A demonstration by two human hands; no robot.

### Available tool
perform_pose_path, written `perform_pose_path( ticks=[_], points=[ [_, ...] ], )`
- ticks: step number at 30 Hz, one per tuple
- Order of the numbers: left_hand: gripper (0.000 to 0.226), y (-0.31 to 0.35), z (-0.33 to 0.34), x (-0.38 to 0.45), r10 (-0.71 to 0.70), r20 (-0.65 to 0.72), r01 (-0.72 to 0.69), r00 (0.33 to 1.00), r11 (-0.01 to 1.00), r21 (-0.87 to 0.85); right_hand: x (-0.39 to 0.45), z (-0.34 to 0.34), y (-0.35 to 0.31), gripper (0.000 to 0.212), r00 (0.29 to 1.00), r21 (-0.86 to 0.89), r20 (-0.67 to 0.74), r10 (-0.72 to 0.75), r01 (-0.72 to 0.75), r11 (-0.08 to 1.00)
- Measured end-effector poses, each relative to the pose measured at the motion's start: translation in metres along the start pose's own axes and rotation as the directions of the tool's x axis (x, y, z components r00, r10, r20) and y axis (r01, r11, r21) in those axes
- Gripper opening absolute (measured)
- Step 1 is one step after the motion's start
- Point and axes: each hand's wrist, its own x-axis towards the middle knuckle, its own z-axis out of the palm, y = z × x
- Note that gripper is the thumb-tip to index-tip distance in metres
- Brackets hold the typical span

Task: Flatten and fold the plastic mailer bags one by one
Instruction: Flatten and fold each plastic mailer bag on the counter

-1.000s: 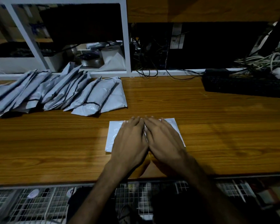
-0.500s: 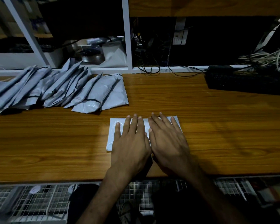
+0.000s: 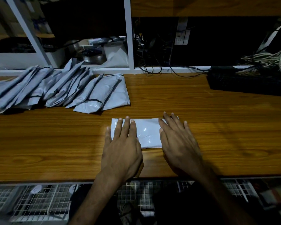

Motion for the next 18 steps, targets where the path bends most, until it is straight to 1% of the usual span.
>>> perform_pose_path(
  ticks=[4,7,10,14,18],
  points=[
    [0.074,-0.006,-0.001,-0.001,-0.012,0.022,0.012,1.0,1.0,0.009,-0.002,-0.004,0.003,0.073,0.999,0.02,0.023,0.022,-0.022,1.0],
    [0.075,-0.012,-0.002,-0.002,-0.013,0.038,0.013,0.999,1.0,0.006,-0.002,-0.004,0.007,0.066,0.999,0.023,0.035,0.037,-0.038,0.999],
    [0.075,-0.018,-0.005,-0.004,-0.01,0.045,0.01,0.999,1.0,0.001,-0.004,-0.004,0.009,0.065,0.998,0.033,0.026,0.052,-0.053,0.998],
    [0.079,-0.024,-0.006,-0.005,-0.008,0.04,0.008,0.999,1.0,-0.003,-0.004,-0.009,0.011,0.067,0.995,0.034,0.056,0.084,-0.086,0.996],
    [0.076,-0.032,-0.005,-0.008,-0.028,0.035,0.029,0.999,1.0,-0.013,-0.005,-0.012,0.014,0.069,0.993,0.046,0.06,0.097,-0.1,0.994]
  ],
)
